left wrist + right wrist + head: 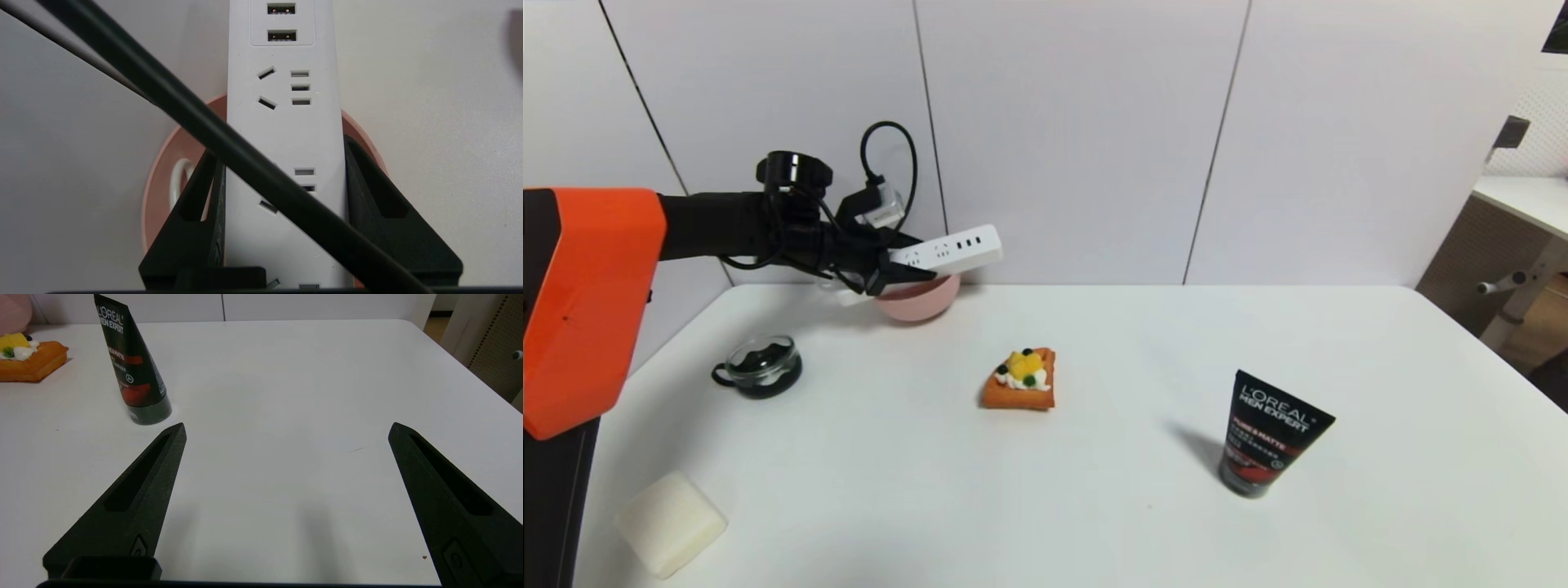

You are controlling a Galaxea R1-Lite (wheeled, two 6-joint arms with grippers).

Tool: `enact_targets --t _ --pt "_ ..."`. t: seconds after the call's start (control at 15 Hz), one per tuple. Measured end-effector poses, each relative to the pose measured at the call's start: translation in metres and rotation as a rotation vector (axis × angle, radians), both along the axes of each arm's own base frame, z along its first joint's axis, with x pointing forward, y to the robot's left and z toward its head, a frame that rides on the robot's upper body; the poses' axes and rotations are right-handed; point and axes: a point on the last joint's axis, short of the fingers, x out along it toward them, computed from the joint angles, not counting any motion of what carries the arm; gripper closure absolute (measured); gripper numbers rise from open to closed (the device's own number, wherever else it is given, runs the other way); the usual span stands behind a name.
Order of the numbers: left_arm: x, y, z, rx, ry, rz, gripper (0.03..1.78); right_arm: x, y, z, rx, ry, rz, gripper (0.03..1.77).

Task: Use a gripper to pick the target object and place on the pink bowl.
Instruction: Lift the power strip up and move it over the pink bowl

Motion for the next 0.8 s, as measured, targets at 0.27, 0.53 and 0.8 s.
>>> enact_targets --t 0.27,0.53,0.8 --pt "0.001 0.003 -0.002 0.006 0.002 0.016 0.89 0.000 0.000 0.000 0.000 0.000 0.000 0.09" --pt "0.002 0.003 0.000 0.009 -0.006 0.021 0.57 0.000 0.000 0.000 0.000 0.000 0.001 0.09" --pt "-0.004 0.004 0.013 0.015 -0.033 0.033 0.39 0.000 0.000 0.000 0.000 0.000 0.000 0.09"
